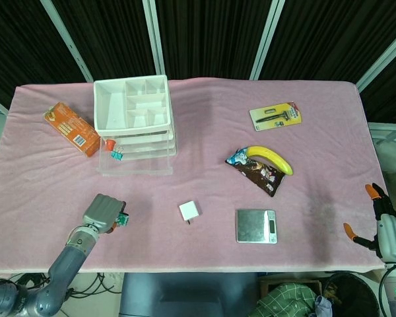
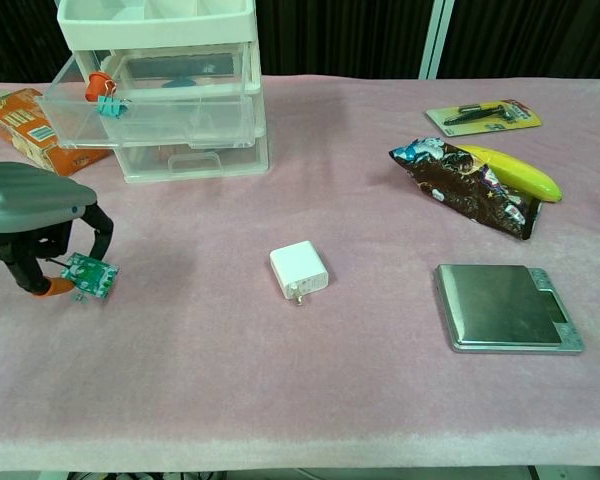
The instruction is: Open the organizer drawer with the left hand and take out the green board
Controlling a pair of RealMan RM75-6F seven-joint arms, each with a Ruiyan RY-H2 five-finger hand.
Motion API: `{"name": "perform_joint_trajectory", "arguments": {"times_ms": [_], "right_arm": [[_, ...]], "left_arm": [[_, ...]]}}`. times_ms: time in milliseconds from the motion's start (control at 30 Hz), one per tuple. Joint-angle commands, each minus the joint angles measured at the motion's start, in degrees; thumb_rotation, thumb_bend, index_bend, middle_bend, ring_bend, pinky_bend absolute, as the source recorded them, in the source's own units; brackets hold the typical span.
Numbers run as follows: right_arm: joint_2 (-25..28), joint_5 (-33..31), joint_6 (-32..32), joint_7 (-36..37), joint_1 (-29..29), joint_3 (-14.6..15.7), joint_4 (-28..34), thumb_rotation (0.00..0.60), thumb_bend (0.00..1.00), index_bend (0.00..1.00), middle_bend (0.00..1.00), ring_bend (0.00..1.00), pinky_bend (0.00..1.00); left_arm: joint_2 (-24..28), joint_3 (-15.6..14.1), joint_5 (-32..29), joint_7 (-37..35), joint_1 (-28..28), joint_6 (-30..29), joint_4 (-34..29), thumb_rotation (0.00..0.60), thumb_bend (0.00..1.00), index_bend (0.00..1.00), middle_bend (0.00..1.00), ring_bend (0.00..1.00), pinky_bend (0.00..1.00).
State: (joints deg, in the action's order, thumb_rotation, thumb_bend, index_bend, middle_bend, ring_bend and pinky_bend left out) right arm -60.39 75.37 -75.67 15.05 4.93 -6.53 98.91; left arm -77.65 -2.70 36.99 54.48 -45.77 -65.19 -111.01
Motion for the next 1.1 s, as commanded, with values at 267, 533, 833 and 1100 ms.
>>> {"name": "perform_joint_trajectory", "arguments": {"times_ms": [267, 533, 833, 1100], "right_arm": [[0.0, 0.0, -0.1, 0.0, 0.0, 0.0, -0.1, 0.600, 0.21, 0.08, 0.00, 0.00, 0.16], [0.0, 0.2, -0.2, -0.1, -0.1, 0.0, -0.1, 0.600, 0.21, 0.08, 0.00, 0.00, 0.16], [-0.1, 0.9, -0.2, -0.9, 0.0, 0.4, -0.5, 0.600, 0.21, 0.08, 0.00, 0.00, 0.16], [-0.6, 2.4, -1.4, -3.5, 0.0, 0.8, -1.5, 0.600, 0.21, 0.08, 0.00, 0.00, 0.16]], "left_arm": [[-4.0, 0.5, -3.1, -0.1, 0.0, -1.6, 4.8, 0.600, 0.24, 0.42, 1.00, 1.00, 1.00], [-2.3, 1.1, -2.0, -2.8, 0.7, -2.5, 2.9, 0.600, 0.18, 0.27, 1.00, 1.00, 1.00], [6.6, -5.6, 24.5, -15.1, 10.7, -14.0, -4.3, 0.600, 0.16, 0.09, 0.47, 0.56, 0.70], [11.9, -14.6, 42.4, -27.7, 22.7, -25.8, 0.2, 0.600, 0.12, 0.00, 0.00, 0.03, 0.19]]}}
